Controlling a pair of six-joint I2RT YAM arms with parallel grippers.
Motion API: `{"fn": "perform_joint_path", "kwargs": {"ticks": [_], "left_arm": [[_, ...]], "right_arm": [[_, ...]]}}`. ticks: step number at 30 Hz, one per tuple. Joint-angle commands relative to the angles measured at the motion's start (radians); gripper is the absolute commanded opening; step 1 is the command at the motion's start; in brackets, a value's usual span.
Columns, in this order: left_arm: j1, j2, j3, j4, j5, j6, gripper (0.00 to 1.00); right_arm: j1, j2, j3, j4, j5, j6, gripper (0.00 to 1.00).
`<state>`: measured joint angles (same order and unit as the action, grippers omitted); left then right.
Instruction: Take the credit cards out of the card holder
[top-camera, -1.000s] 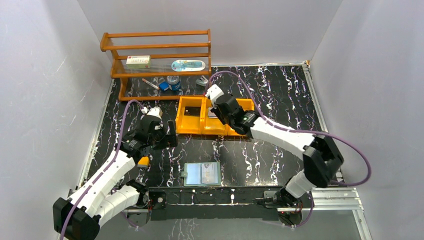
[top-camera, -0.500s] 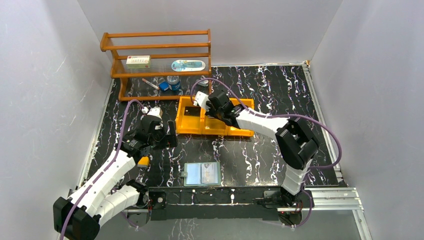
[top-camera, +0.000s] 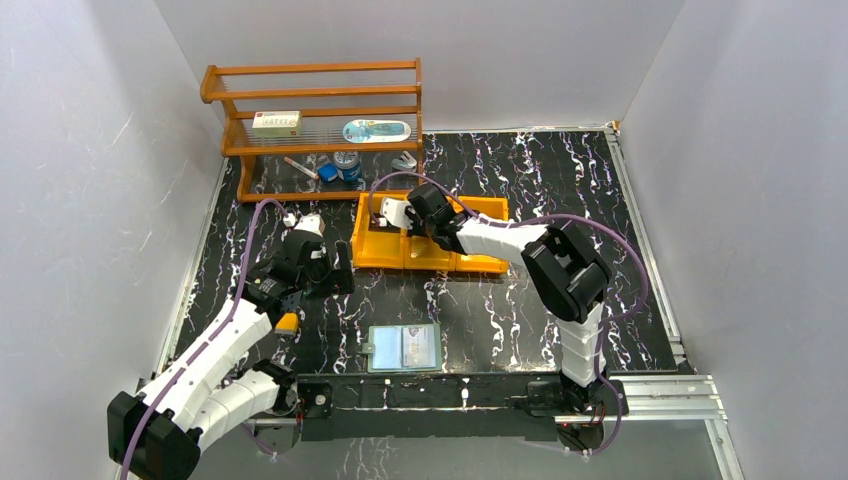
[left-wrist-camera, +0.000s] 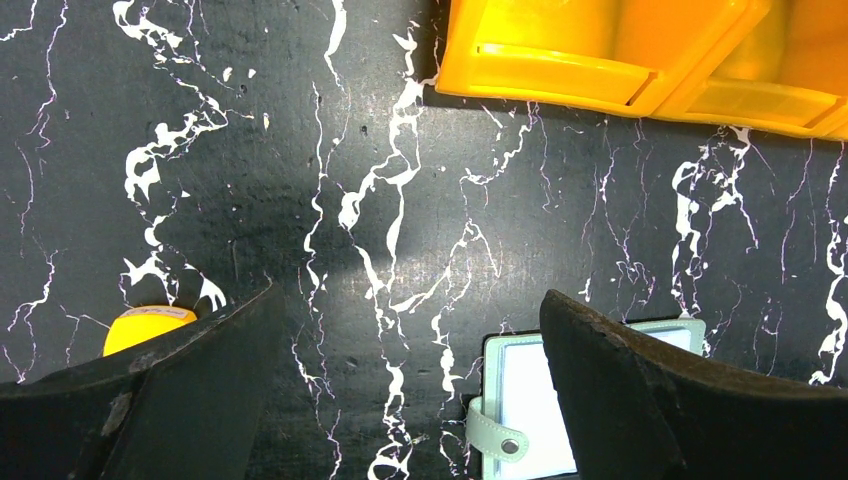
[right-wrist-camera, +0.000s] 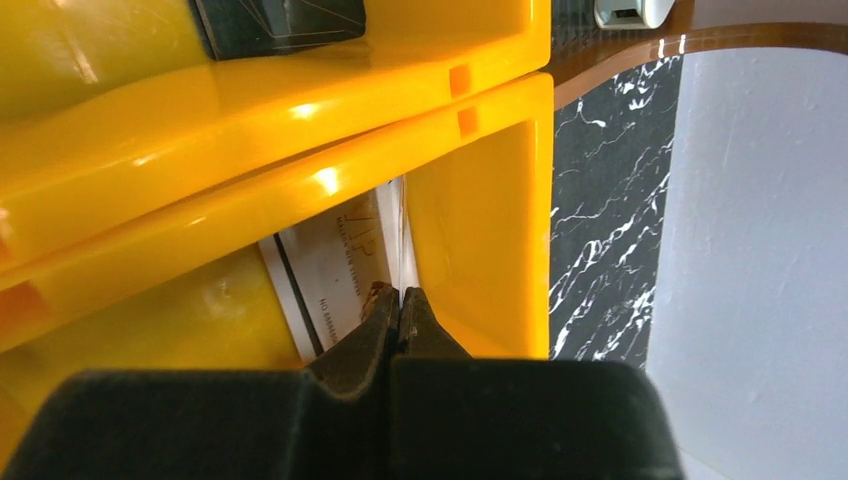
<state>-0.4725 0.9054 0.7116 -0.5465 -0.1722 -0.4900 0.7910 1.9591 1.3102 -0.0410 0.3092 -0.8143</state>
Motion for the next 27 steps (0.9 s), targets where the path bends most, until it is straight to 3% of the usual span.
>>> {"fn": "perform_joint_path", "kwargs": {"ticks": [1,9,12,27], "left_arm": [[0.006,-0.006,0.008,-0.003,-0.024,0.013,0.98],[0.006,0.0,0.011,-0.004,-0.018,0.019,0.98],[0.006,0.003,0.012,-0.005,-0.016,0.021,0.98],[0.005,0.017,0.015,-0.008,-0.009,0.024,0.98]], "right_arm": [[-0.007,0.024,0.061,0.071,0.048,-0.092,0.0],[-0.008,0.069,0.068,0.065,0.064,-0.139,0.04],[-0.007,0.073,0.073,0.046,0.055,-0.138,0.14],[-0.007,-0.044,0.066,-0.036,-0.029,-0.05,0.42]]}}
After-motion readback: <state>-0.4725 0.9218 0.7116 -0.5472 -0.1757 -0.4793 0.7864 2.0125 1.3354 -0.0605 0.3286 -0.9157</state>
